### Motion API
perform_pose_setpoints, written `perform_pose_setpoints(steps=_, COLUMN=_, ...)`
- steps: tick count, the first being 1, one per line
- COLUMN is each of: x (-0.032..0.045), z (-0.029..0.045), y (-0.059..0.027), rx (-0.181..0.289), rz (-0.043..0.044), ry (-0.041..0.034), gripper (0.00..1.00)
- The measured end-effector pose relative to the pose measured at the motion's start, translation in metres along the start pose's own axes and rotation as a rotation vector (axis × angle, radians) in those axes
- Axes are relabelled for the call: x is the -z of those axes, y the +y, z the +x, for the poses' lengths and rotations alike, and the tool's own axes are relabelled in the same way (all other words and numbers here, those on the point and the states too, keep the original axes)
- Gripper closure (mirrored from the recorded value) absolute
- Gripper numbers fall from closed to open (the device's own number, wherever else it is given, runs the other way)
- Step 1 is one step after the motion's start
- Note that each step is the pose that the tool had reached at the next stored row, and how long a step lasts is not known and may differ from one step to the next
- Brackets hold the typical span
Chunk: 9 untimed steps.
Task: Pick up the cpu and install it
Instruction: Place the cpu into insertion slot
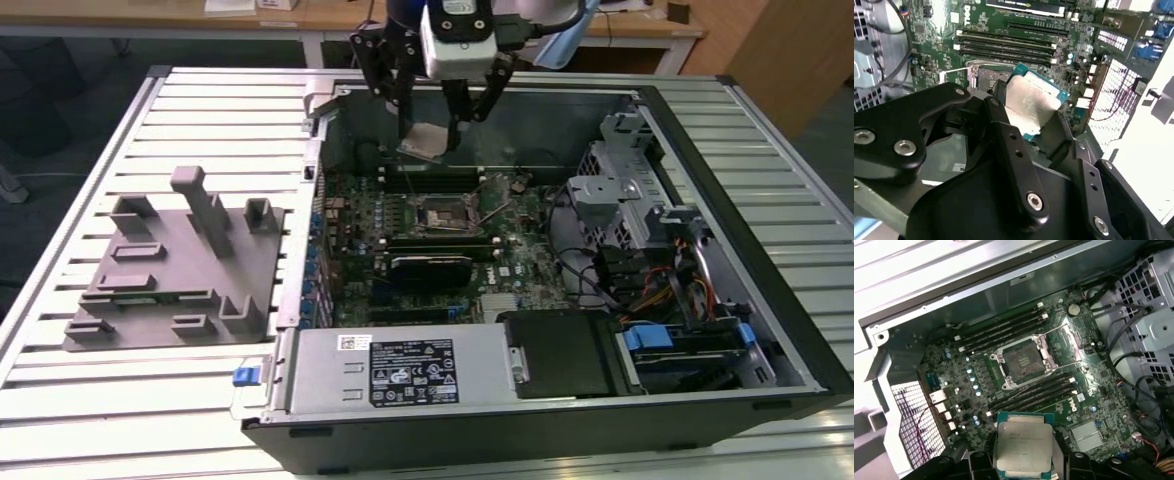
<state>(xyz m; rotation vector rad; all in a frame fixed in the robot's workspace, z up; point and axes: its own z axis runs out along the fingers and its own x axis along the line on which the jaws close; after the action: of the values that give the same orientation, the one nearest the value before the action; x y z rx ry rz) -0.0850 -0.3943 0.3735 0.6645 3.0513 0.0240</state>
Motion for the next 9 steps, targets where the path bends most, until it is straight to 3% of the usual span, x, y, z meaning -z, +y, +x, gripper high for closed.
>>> perform_pose_setpoints(steps=9, x=-0.0015, z=0.0002, y=0.0004, rx=-0.126, rz=0.0031, ry=-0.0029, gripper=0.47)
